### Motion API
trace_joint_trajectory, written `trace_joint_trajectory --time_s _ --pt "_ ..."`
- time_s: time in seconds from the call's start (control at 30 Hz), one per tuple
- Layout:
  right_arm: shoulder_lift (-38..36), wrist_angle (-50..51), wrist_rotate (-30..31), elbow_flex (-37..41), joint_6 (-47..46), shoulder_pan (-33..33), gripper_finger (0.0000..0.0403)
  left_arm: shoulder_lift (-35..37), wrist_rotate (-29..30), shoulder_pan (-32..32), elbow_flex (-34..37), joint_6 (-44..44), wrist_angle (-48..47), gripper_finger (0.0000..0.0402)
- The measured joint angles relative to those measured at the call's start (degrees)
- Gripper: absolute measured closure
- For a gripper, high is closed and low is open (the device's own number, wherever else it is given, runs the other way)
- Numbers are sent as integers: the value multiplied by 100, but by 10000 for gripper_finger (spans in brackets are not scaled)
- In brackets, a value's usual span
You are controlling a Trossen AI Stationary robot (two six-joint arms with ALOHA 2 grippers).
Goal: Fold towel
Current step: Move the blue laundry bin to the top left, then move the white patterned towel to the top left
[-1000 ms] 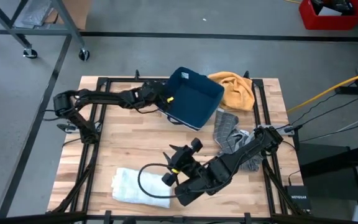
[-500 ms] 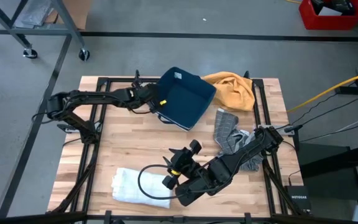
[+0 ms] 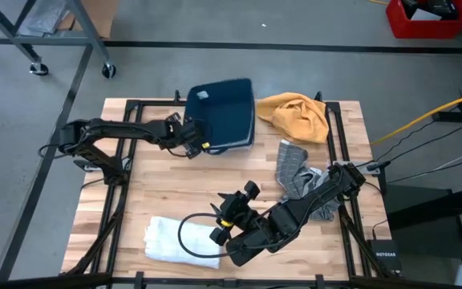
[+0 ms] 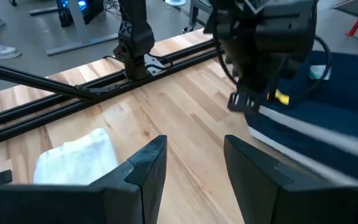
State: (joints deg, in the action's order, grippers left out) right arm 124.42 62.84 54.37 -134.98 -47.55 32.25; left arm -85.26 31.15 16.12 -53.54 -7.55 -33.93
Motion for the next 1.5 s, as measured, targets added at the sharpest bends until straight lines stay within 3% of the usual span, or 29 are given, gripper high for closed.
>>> trace_joint_trajectory --time_s 0.27,0.67,0.77,0.93,1.2,1.33,1.5 --pt "0 91 0 0 64 0 237 349 63 -182 2 43 1217 396" --pt "0 163 0 0 103 -2 237 1756 468 -197 -6 420 1304 396" --pt "0 161 0 0 103 -2 237 2031 -48 -280 -8 177 947 396" --pt "1 161 0 0 101 0 237 2299 -1485 -633 -10 -302 9 396" --pt "2 161 -159 0 99 0 237 2366 -3631 -1882 -13 -430 -1637 396" --pt "2 159 -300 -1 96 0 237 2366 -3809 -2863 -4 -971 -1754 396" --pt "2 159 -301 0 98 0 237 2366 -3587 -4120 339 -1836 -767 396"
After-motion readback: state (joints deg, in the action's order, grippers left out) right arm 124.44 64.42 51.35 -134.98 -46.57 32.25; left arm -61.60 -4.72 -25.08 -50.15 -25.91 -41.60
